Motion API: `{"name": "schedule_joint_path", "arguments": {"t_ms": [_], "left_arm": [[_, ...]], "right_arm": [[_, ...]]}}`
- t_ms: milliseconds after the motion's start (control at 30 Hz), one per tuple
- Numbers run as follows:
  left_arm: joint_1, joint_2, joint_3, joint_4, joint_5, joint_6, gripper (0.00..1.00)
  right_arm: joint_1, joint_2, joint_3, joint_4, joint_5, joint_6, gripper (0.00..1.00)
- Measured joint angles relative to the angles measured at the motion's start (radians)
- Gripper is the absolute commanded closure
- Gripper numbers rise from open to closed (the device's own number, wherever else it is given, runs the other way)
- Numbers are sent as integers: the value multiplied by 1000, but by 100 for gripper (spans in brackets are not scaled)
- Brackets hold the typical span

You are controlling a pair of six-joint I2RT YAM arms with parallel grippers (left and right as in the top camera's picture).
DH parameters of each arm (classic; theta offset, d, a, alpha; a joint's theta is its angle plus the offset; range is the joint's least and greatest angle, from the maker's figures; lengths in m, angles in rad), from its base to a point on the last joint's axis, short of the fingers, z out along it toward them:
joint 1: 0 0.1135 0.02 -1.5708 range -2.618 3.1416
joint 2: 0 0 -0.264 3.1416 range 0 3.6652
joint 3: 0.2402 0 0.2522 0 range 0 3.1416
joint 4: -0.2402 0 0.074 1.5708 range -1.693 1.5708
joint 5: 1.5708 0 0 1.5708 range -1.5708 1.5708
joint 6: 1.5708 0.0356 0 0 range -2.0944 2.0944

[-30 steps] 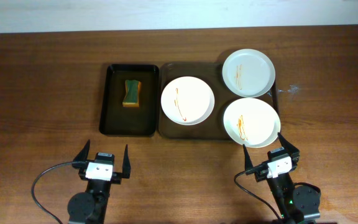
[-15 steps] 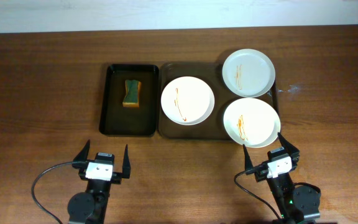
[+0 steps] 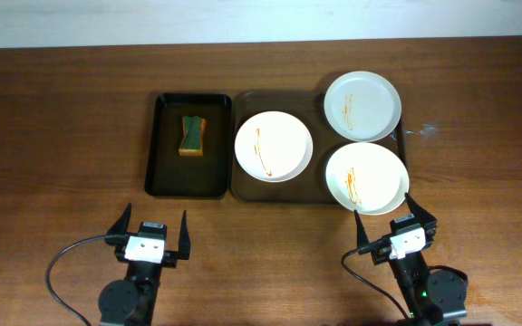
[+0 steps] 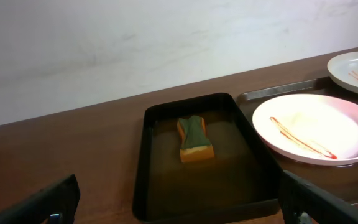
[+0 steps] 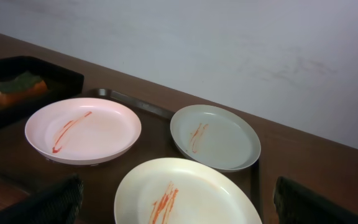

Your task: Clean dirty plates on tray and stack at the side

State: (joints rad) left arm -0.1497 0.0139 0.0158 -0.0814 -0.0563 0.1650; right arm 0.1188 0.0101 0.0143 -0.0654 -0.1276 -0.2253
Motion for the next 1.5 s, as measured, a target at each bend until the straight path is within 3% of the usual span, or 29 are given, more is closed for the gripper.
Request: {"name": "schedule_joint_path", "arguments": {"t_ms": [767, 933, 1067, 1233, 1500], "left_arm": [[0, 0, 0, 1, 2, 0, 0], [0, 0, 0, 92, 76, -9, 0], [0, 15, 24, 39, 98, -38, 0], [0, 191, 206, -52, 115, -54, 0], [0, 636, 674, -252, 212, -57, 0]], "right_arm": [[0, 0, 0, 0, 0, 0, 2], [0, 0, 0, 0, 0, 0, 2], [0, 0, 0, 0, 0, 0, 2], [0, 1, -2, 64, -68, 33, 2], [0, 22, 21, 97, -203, 206, 2]]}}
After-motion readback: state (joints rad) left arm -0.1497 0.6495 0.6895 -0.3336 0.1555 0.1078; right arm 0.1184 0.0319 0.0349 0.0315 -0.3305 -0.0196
